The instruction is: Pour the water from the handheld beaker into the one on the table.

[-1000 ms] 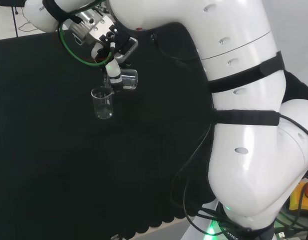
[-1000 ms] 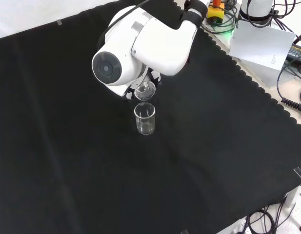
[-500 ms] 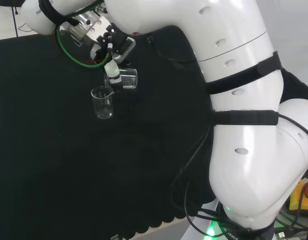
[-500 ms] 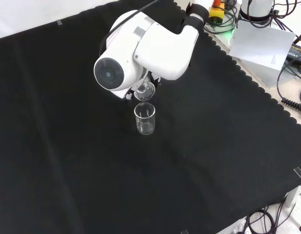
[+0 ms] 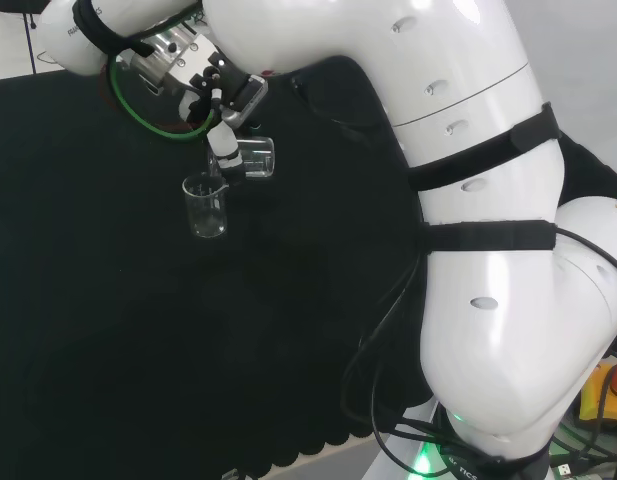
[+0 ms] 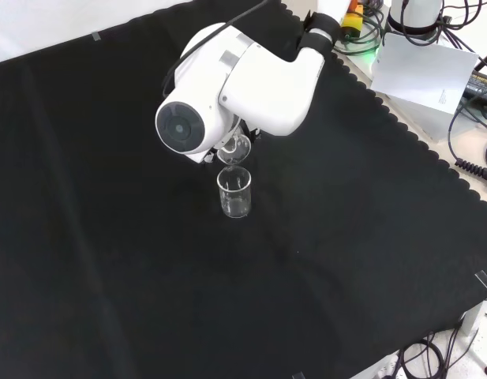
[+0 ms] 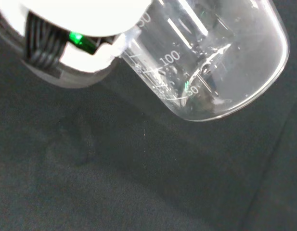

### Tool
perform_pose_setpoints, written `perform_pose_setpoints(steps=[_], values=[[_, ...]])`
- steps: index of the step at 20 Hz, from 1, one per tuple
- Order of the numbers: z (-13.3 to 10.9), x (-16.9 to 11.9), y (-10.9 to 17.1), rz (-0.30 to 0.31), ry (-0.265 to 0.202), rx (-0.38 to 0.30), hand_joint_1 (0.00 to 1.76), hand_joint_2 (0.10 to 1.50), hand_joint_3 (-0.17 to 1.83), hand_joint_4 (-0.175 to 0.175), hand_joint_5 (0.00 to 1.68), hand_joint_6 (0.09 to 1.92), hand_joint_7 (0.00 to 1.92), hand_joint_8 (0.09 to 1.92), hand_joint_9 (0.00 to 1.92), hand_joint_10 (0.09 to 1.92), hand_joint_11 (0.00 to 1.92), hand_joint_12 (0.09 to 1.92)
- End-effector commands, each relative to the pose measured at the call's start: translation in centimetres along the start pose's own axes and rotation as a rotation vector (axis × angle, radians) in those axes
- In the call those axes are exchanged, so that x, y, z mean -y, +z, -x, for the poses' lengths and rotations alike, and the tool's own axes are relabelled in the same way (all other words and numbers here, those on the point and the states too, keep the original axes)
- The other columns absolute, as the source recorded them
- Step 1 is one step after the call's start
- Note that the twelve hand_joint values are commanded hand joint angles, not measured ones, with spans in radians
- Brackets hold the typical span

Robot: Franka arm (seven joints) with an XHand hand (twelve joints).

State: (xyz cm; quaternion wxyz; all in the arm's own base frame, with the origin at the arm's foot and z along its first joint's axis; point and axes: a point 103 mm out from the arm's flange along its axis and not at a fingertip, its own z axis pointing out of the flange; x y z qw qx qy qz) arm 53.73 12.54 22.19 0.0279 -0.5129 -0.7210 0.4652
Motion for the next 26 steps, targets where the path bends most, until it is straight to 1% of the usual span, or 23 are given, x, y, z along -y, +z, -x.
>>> perform_pose_setpoints(steps=[1, 18, 20, 22, 25, 26], values=[[0.19, -0.15, -0.03, -0.015, 0.004, 0.01, 1.13, 0.71, 0.6, 0.129, 1.22, 0.74, 1.6, 0.14, 1.55, 0.09, 1.15, 0.87], [0.05, -0.84, -0.23, -0.048, 0.016, 0.042, 1.13, 0.71, 0.61, 0.121, 1.22, 0.75, 1.6, 0.15, 1.55, 0.09, 1.16, 0.87], [-0.29, -0.88, -0.42, -0.054, 0.02, 0.051, 1.13, 0.71, 0.61, 0.12, 1.22, 0.75, 1.6, 0.15, 1.55, 0.09, 1.16, 0.87], [-0.15, -0.99, -0.35, -0.049, 0.012, 0.054, 1.13, 0.71, 0.61, 0.119, 1.22, 0.76, 1.6, 0.15, 1.55, 0.09, 1.16, 0.87], [0.13, -1.02, -0.2, -0.048, 0.019, 0.052, 1.13, 0.71, 0.61, 0.118, 1.22, 0.76, 1.6, 0.15, 1.55, 0.09, 1.16, 0.87], [-0.29, -0.82, -0.42, -0.05, 0.035, 0.062, 1.13, 0.71, 0.61, 0.118, 1.22, 0.76, 1.6, 0.15, 1.55, 0.09, 1.16, 0.87]])
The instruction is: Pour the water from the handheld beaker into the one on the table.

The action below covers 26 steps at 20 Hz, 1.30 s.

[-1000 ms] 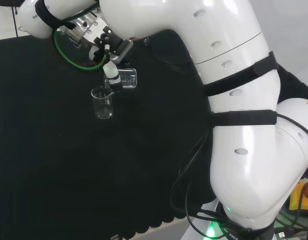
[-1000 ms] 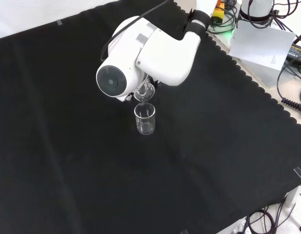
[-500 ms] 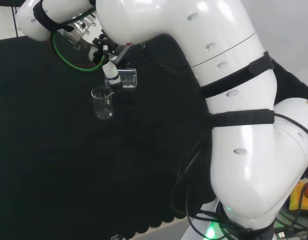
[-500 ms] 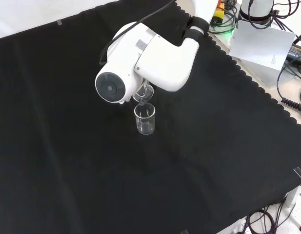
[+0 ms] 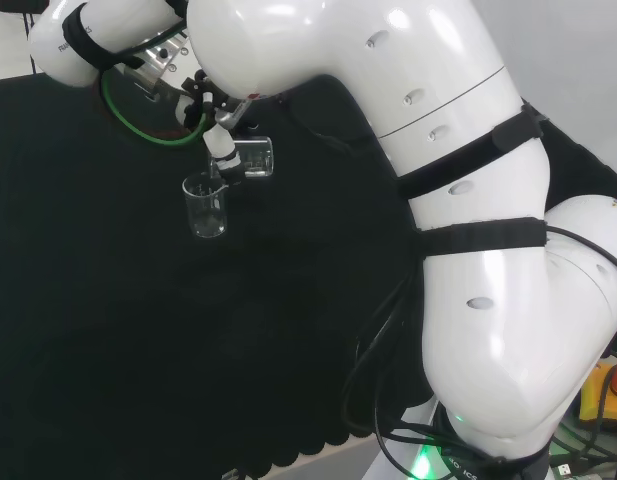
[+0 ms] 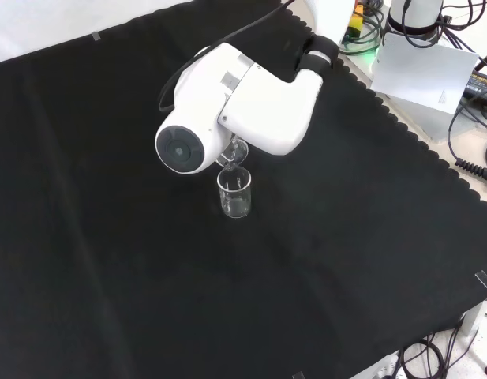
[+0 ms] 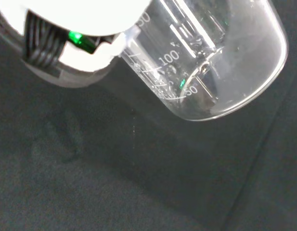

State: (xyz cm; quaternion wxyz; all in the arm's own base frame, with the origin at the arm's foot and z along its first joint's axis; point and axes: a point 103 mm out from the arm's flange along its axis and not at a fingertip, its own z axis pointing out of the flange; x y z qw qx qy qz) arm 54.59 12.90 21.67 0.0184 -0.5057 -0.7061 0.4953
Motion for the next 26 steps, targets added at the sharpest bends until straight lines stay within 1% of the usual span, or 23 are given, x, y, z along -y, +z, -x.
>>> perform_pose_setpoints(steps=[1, 7, 11, 15, 26], values=[[-0.32, 0.25, -0.11, -0.003, 0.025, 0.014, 1.13, 0.71, 0.61, 0.117, 1.21, 0.76, 1.6, 0.15, 1.55, 0.09, 1.16, 0.87], [0.34, -0.06, 0.29, -0.013, 0.018, 0.005, 1.13, 0.71, 0.61, 0.115, 1.21, 0.76, 1.6, 0.15, 1.56, 0.09, 1.16, 0.86], [0.35, -0.09, 0.35, -0.021, 0.016, 0.009, 1.13, 0.71, 0.61, 0.114, 1.21, 0.76, 1.6, 0.15, 1.56, 0.09, 1.16, 0.86], [-0.26, 0.25, -0.04, -0.023, 0.03, 0.022, 1.13, 0.71, 0.61, 0.112, 1.21, 0.77, 1.6, 0.15, 1.56, 0.09, 1.16, 0.86], [-0.44, 0.37, -0.21, -0.026, 0.028, 0.024, 1.13, 0.71, 0.62, 0.11, 1.21, 0.77, 1.6, 0.16, 1.56, 0.09, 1.16, 0.86]])
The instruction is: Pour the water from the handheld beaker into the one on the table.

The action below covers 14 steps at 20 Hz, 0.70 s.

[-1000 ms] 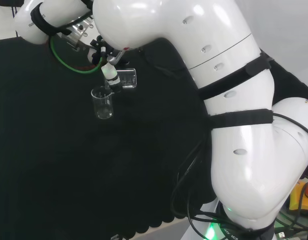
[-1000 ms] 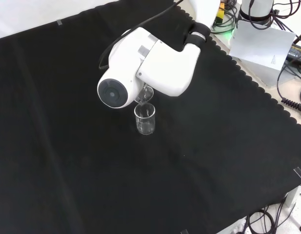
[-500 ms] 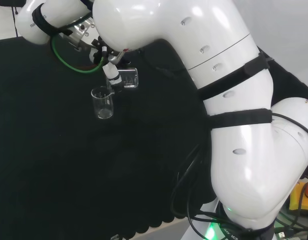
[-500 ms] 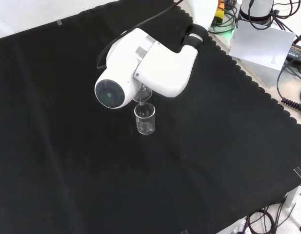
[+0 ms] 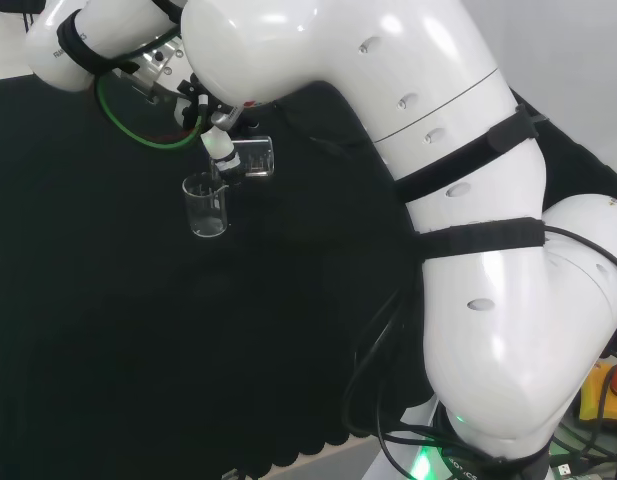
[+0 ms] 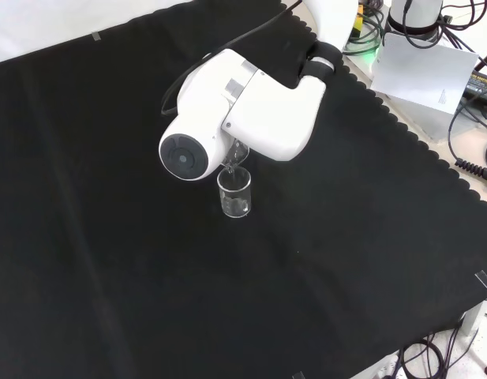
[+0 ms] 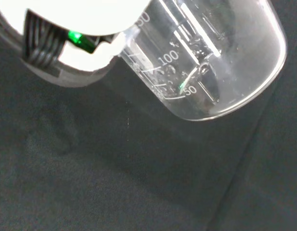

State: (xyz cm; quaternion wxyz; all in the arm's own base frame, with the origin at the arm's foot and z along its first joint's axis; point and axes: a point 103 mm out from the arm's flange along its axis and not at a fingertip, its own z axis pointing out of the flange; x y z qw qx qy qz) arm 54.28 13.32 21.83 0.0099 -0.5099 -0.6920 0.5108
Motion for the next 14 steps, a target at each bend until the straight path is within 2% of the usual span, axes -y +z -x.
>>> perform_pose_setpoints(steps=[1, 9, 14], values=[[-0.07, 0.05, -0.02, 0.0, -0.001, 0.0, 1.13, 0.71, 0.62, 0.11, 1.21, 0.77, 1.6, 0.16, 1.56, 0.09, 1.16, 0.86], [-0.09, -0.1, -0.16, -0.001, -0.018, -0.004, 1.13, 0.71, 0.62, 0.109, 1.21, 0.78, 1.6, 0.16, 1.56, 0.09, 1.17, 0.86], [-0.56, 0.54, -0.72, -0.021, 0.005, 0.033, 1.13, 0.71, 0.62, 0.109, 1.21, 0.78, 1.6, 0.16, 1.56, 0.09, 1.17, 0.86]])
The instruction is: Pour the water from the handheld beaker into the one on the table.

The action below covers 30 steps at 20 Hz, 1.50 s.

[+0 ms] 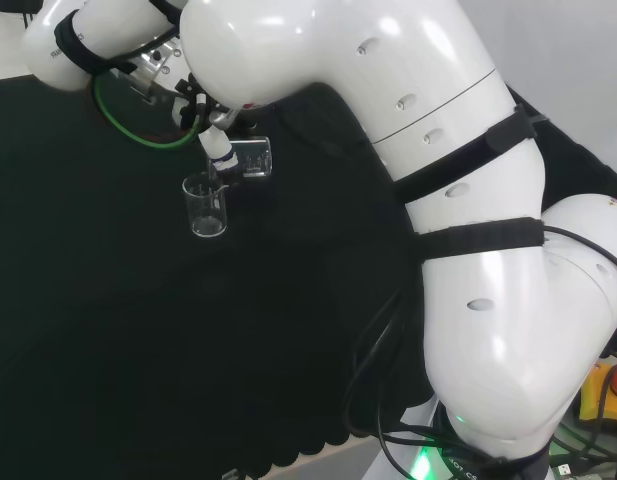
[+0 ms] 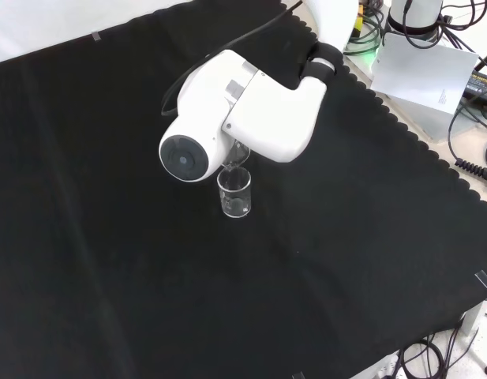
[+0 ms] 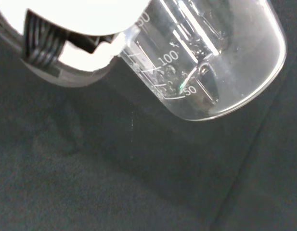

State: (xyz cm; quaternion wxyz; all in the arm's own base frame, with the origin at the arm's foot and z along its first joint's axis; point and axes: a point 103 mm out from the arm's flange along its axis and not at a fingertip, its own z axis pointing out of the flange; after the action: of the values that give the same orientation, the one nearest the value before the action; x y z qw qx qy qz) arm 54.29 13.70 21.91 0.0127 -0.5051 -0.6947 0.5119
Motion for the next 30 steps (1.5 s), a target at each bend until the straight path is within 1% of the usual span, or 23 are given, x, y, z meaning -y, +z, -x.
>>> perform_pose_setpoints(steps=[1, 6, 14, 30], values=[[-0.3, 0.46, -0.49, -0.023, 0.019, 0.033, 1.13, 0.71, 0.62, 0.109, 1.21, 0.78, 1.6, 0.16, 1.56, 0.09, 1.17, 0.86], [-0.34, 0.65, -0.93, -0.037, 0.023, 0.05, 1.13, 0.71, 0.62, 0.109, 1.21, 0.78, 1.6, 0.16, 1.56, 0.09, 1.17, 0.86], [-0.44, 0.83, -0.81, -0.032, 0.029, 0.051, 1.13, 0.71, 0.62, 0.109, 1.2, 0.78, 1.6, 0.17, 1.56, 0.09, 1.17, 0.85], [-0.77, 0.86, -1.03, -0.036, 0.025, 0.053, 1.13, 0.71, 0.63, 0.11, 1.2, 0.79, 1.59, 0.17, 1.56, 0.09, 1.17, 0.85]])
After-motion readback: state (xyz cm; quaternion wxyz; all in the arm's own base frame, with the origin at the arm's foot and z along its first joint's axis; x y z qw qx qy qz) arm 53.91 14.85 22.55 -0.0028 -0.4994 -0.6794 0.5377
